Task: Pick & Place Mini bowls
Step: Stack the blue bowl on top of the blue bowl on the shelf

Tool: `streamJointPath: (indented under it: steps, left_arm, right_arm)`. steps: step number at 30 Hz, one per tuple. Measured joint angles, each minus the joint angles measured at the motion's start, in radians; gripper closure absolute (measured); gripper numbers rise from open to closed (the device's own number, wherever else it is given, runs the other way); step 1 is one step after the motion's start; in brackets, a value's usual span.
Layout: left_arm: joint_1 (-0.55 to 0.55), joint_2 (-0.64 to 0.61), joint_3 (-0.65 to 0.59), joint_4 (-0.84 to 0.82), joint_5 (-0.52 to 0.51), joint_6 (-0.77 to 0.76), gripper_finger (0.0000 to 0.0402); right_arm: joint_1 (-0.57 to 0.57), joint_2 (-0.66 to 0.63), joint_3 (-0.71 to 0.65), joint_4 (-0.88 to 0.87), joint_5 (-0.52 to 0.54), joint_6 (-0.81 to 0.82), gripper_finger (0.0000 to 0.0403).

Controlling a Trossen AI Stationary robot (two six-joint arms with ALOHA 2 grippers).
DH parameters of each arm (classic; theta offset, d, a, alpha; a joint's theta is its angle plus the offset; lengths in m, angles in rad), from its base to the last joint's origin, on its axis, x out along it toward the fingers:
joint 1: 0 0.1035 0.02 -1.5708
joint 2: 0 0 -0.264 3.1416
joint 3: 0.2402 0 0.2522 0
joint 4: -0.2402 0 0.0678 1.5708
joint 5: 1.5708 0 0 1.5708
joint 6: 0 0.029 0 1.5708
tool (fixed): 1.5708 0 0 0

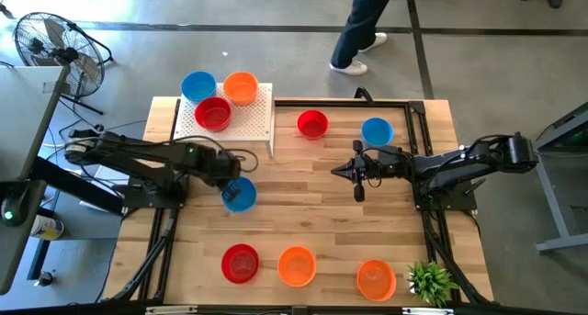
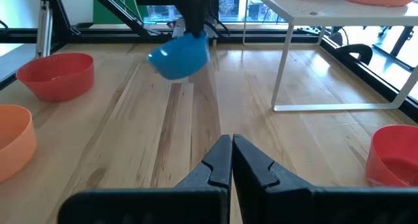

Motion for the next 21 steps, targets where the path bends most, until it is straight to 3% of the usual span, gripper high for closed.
streamJointPath:
  steps: [5, 11, 21]
  left_arm:
    - [0.088, 0.000, -0.070, 0.026, 0.036, 0.066, 0.0401]
    - [0.110, 0.000, -0.110, 0.041, 0.080, 0.044, 0.0394]
    - [0.110, 0.000, -0.014, -0.064, 0.087, 0.119, 0.0303]
  right_arm:
    - [0.000, 0.000, 0.000, -0.006, 0.000, 0.000, 0.0402]
    - [0.000, 0.000, 0.000, -0.006, 0.000, 0.000, 0.0402]
    - [0.000, 0.000, 0.000, -0.006, 0.000, 0.000, 0.0401]
